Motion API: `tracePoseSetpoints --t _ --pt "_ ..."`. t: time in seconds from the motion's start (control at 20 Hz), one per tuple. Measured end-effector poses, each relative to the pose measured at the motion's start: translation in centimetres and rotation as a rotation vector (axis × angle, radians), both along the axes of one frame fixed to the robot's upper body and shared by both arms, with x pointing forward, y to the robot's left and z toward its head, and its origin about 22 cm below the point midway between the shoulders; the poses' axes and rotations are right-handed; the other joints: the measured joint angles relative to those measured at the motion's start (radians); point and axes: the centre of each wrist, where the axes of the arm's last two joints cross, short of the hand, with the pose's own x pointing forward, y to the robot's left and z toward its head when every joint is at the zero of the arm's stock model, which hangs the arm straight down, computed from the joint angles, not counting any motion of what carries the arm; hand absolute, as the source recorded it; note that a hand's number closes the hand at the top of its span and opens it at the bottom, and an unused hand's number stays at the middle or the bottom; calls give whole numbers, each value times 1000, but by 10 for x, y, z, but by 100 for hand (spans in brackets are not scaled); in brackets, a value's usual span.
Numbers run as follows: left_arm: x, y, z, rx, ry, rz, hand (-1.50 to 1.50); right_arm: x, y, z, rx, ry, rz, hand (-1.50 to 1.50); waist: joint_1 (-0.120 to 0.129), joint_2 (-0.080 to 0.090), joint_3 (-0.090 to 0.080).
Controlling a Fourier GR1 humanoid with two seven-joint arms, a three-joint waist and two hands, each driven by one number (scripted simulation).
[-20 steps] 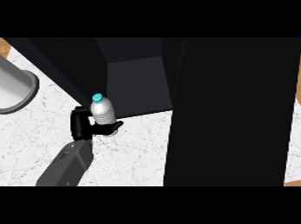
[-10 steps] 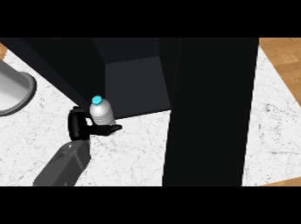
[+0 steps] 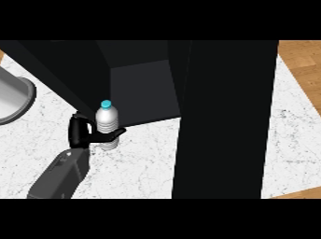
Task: Pick up the bottled water, place it into the cabinet and close the cabinet
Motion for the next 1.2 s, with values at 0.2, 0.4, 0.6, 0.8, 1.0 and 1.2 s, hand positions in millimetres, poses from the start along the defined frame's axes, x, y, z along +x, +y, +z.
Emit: tracePoseSetpoints --t 0.2,0.4,0.6,0.8,1.0,1.2 --pt "0 -4 -1 -32 3 -12 150 -1 -2 -1 -8 9 -2 -150 10 -1 -5" --pt "2 -12 -2 -61 15 -23 150 -1 -3 0 -22 2 -7 -150 32 -1 -9" --pt "3 -17 -3 -75 32 -37 150 -2 -4 4 -40 -1 -6 -150 50 -3 -11" --pt "5 -21 -3 -98 35 -71 150 -4 -4 7 -57 -1 -1 -150 69 -4 -13" --pt "5 -23 -3 -149 43 -113 150 -8 -4 9 -74 -2 -2 -150 84 -5 -15" --pt "2 -25 -5 -206 47 -147 150 -14 0 12 -95 8 25 150 96 -8 -17"
